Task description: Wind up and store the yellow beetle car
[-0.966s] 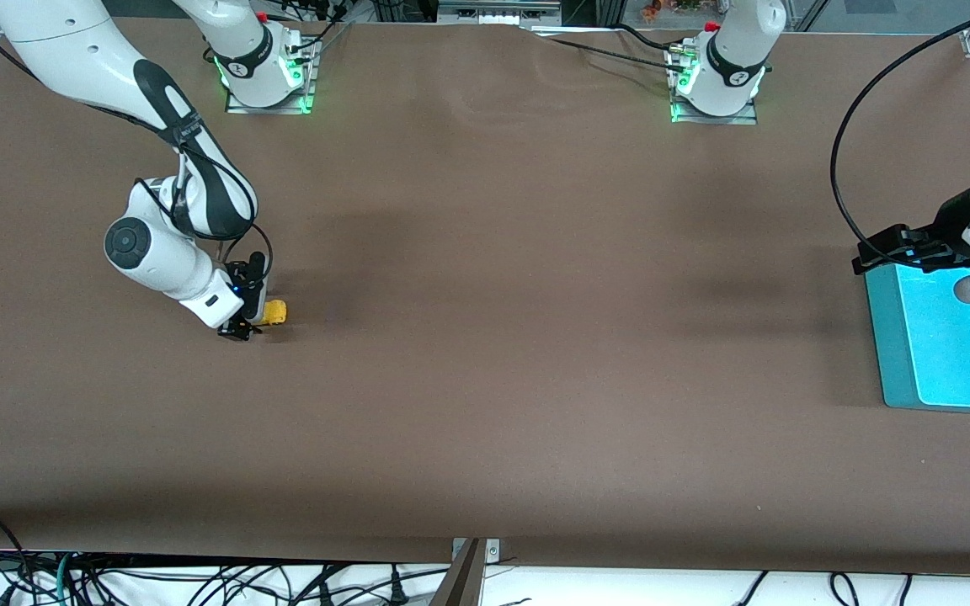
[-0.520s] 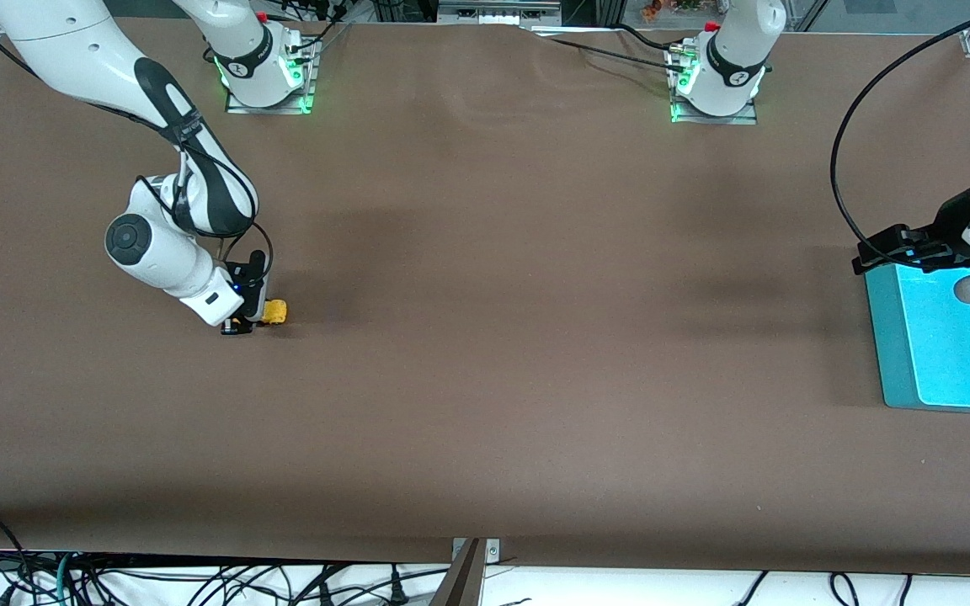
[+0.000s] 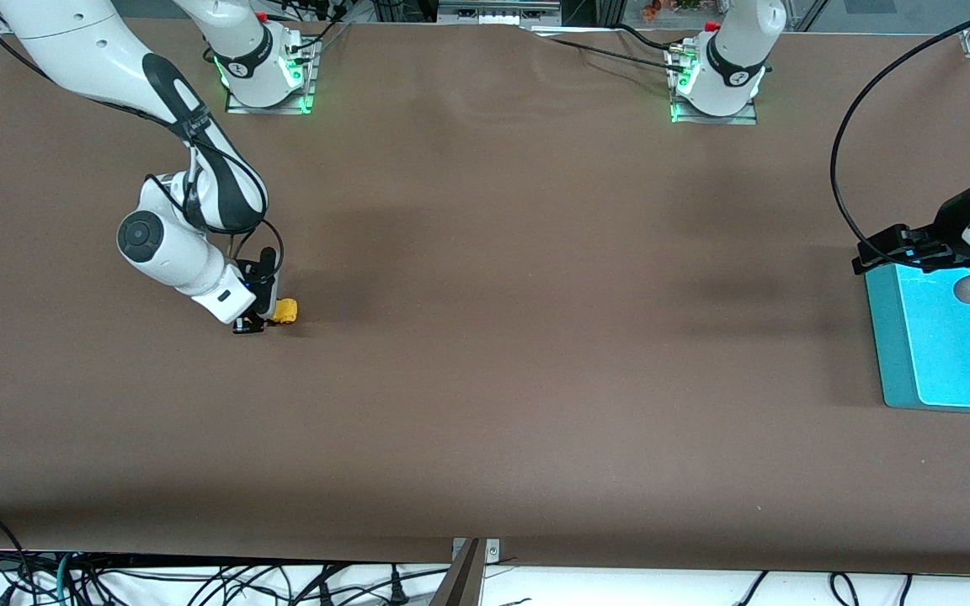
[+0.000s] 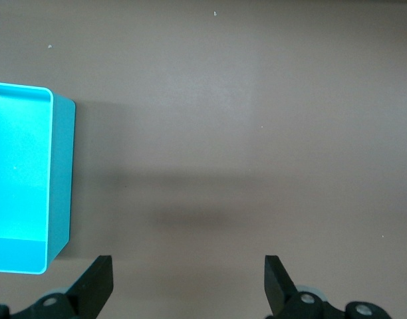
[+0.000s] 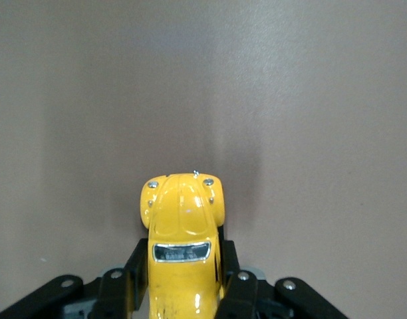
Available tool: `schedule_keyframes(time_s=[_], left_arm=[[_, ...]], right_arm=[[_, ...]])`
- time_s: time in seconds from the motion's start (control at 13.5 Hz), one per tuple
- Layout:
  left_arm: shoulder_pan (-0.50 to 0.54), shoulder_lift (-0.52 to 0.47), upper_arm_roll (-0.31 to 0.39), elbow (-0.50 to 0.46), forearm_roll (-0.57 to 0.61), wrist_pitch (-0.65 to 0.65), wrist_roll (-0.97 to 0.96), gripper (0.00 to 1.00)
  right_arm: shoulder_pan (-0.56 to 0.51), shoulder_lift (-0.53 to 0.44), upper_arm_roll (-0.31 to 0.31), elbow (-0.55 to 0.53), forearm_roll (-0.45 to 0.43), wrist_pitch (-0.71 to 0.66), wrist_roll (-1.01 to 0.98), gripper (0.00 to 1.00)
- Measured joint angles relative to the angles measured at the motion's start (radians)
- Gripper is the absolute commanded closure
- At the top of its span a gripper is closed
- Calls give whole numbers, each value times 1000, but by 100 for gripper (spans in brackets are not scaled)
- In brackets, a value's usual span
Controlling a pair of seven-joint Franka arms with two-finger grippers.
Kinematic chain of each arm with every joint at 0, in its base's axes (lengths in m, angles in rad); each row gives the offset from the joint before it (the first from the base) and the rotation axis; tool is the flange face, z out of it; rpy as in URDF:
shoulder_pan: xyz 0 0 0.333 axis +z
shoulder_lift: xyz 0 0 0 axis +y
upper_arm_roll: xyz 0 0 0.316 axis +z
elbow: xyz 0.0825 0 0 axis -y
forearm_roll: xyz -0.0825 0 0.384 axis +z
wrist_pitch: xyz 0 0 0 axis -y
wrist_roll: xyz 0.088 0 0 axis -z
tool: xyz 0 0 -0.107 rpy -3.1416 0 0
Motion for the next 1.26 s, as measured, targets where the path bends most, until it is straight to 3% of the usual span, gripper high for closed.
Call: schedule_keyframes(time_s=[0.89, 1.26], left_arm=[[0, 0, 0, 0, 0, 0, 0, 0], [0, 0, 0, 0, 0, 0, 0, 0]], right_arm=[[-12, 10, -10, -10, 0, 38, -1, 84], [-21, 3, -62, -13, 0, 38, -67, 84]])
